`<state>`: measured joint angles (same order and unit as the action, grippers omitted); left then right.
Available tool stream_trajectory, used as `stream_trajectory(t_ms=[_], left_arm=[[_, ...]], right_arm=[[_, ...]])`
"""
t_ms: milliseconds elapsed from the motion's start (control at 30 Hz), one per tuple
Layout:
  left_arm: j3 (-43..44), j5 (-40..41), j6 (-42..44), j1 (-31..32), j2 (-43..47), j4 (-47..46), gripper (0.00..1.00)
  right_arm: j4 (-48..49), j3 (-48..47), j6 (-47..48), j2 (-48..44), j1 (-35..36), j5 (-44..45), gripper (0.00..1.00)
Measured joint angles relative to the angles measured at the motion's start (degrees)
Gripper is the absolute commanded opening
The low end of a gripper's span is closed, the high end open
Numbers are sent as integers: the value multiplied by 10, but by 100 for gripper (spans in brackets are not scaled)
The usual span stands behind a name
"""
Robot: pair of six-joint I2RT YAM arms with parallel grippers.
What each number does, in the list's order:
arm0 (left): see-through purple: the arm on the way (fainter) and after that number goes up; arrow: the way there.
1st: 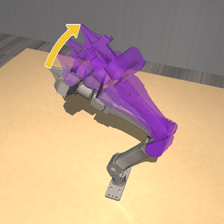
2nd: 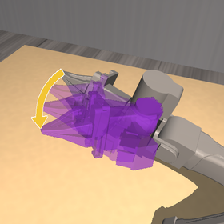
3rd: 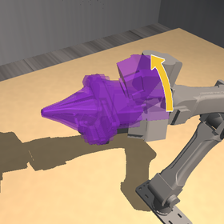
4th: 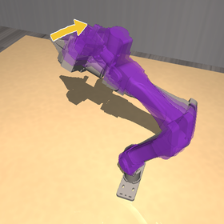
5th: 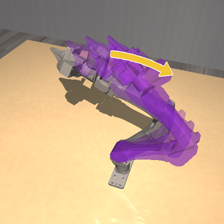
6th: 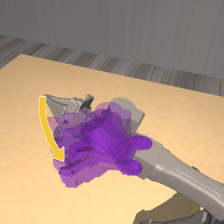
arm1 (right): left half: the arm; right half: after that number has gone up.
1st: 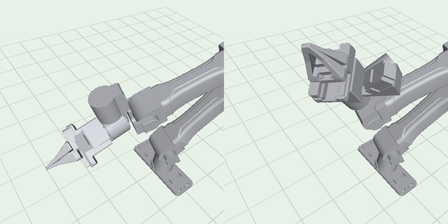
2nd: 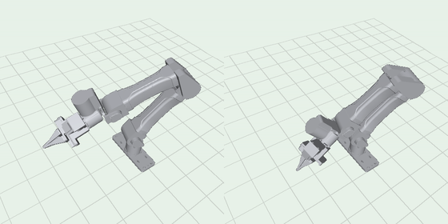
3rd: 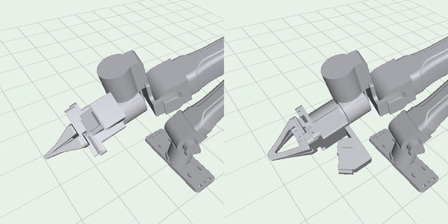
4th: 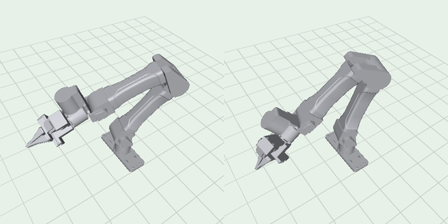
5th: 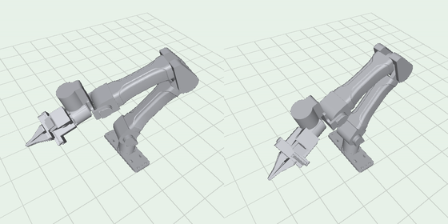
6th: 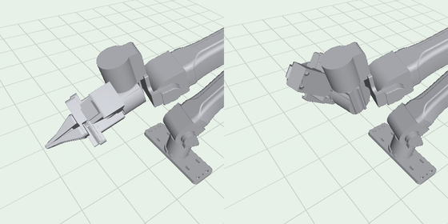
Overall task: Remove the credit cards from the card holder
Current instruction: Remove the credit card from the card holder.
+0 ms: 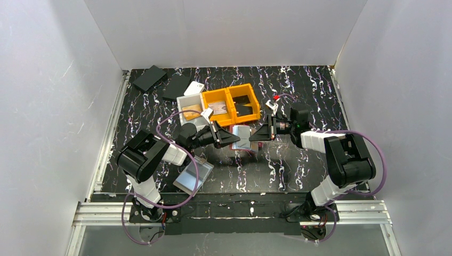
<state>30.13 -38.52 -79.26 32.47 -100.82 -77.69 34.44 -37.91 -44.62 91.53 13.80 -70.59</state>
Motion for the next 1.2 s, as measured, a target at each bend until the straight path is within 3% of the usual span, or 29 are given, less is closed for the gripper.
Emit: stream_trajectory(t_ms=[467, 700, 767, 867, 1000, 1200], left_arm=[[-16, -2, -3, -9, 2, -7, 0], [-26, -1, -4, -44, 14, -17, 0], [-26, -1, -4, -44, 15, -19, 12], [-26, -2, -4, -44, 15, -20, 19], [-26, -5, -5, -44, 15, -20, 24], [-26, -6, -4, -43, 11, -21, 25]], right_arm=[[-14, 0, 17, 8, -7, -6, 1], [-39, 0, 42, 17, -45, -2, 1], [-45, 0, 45, 17, -45, -2, 1], [-47, 0, 48, 17, -43, -2, 1], [-75, -3, 78, 23, -43, -1, 1], [-190, -37, 179, 77, -41, 19, 1]])
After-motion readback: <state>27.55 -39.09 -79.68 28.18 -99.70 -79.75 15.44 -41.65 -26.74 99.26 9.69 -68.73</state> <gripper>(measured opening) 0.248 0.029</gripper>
